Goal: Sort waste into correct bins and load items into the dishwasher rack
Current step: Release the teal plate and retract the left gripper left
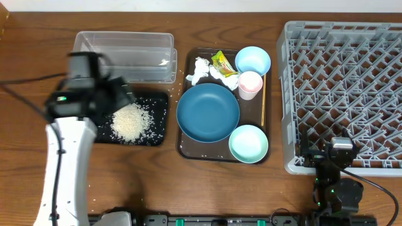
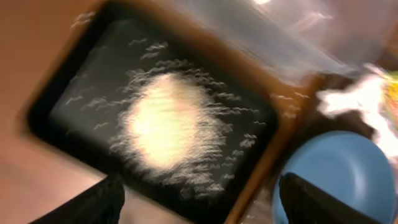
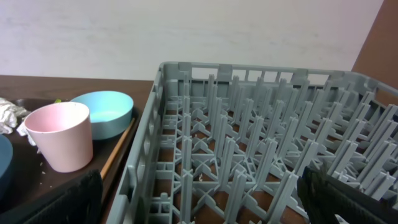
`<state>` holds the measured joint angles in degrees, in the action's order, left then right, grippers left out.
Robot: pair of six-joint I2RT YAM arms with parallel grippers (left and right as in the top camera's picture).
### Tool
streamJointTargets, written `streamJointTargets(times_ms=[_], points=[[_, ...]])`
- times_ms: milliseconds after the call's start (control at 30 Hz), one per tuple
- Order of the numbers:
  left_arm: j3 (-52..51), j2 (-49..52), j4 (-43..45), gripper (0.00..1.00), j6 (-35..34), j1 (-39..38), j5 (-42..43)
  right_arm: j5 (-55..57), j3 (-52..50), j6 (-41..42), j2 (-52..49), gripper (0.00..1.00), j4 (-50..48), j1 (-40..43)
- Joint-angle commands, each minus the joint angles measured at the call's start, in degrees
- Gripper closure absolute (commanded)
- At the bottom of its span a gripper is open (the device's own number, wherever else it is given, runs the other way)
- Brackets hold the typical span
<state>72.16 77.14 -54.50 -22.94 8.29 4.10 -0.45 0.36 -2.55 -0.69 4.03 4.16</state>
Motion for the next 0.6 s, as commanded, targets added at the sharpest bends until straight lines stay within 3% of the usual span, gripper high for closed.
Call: streamJointTargets(times_ms=[0, 233, 567], points=[[1.2, -0.3, -2.0, 0.16, -0.5, 5.9, -0.7, 0.0, -0.1, 0.3, 0.3, 0.01, 0.3, 1.0], [1.2, -0.3, -3.3, 0.14, -0.5, 12.5, -0.7, 0.0, -0.1, 0.3, 0.3, 0.01, 0.2, 1.0], [1.2, -0.3, -3.3, 0.13, -0.5, 12.9, -0.7, 0.7, 0.0, 0.3, 0.3, 0.01, -0.7, 1.0]])
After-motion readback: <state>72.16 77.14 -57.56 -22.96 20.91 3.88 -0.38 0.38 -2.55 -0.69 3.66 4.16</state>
